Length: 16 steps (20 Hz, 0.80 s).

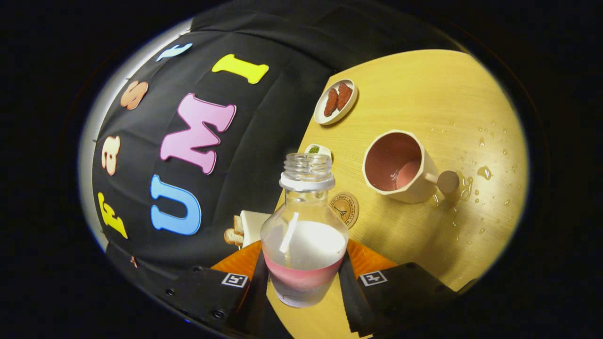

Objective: Take the bottle from table, then pour the juice into the cup, finally place the bottle on the coaster

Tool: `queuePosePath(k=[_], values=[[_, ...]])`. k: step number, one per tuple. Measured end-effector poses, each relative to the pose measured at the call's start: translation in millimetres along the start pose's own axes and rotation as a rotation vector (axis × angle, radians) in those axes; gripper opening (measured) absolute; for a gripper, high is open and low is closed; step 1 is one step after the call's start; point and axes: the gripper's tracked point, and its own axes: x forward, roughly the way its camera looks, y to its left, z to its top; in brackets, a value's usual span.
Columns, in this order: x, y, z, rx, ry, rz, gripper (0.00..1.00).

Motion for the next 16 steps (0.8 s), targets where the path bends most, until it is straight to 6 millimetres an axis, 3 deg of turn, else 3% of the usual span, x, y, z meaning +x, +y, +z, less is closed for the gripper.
queuePosePath(k=[10,16], values=[[28.9,-12.7,11.0,0.340,0.029,-0.068,0.71],[33.0,-13.1,13.5,0.490,0.047,-0.087,0.71]])
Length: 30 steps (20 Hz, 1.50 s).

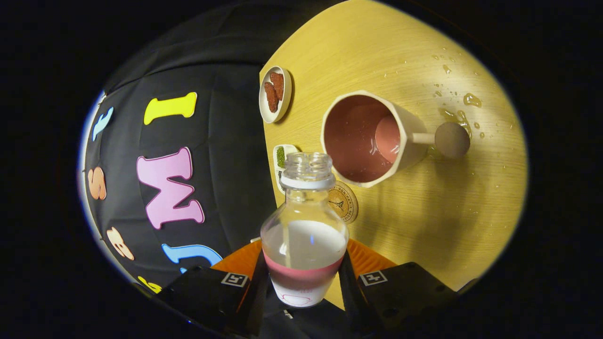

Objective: Take the bottle from table, then pour the juice into the cup, finally place the bottle on the coaster

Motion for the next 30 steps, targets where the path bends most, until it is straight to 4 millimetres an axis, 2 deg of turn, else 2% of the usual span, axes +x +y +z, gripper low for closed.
queuePosePath(k=[2,11,15,30], values=[[0.6,6.4,4.4,0.069,-0.001,0.003,0.71],[4.1,7.0,8.9,0.265,0.026,-0.012,0.71],[5.2,8.9,3.7,0.311,0.064,-0.036,0.71],[-0.3,19.2,5.5,0.497,0.130,-0.091,0.71]])
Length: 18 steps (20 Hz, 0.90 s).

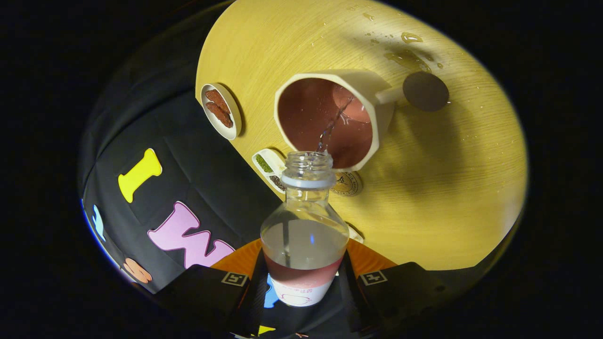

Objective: Take the bottle from table, then pour the juice into the cup, finally place the bottle on the coaster

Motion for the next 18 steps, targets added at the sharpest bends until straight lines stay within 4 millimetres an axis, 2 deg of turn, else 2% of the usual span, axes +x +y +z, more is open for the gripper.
queuePosePath(k=[13,18], values=[[-2.7,15.9,-6.9,0.157,0.054,-0.032,0.71],[-11.0,21.0,-3.8,0.193,0.058,-0.040,0.71]])
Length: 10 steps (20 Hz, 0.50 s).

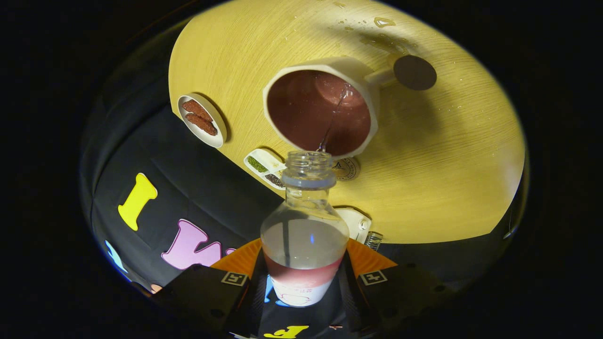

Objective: Take the bottle from table, then pour the juice into the cup, finally place the bottle on the coaster

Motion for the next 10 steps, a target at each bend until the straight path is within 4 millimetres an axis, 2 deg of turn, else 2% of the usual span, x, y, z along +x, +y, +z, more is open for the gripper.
queuePosePath(k=[10], values=[[-9.9,11.1,-5.5,0.051,0.023,-0.003,0.71]])
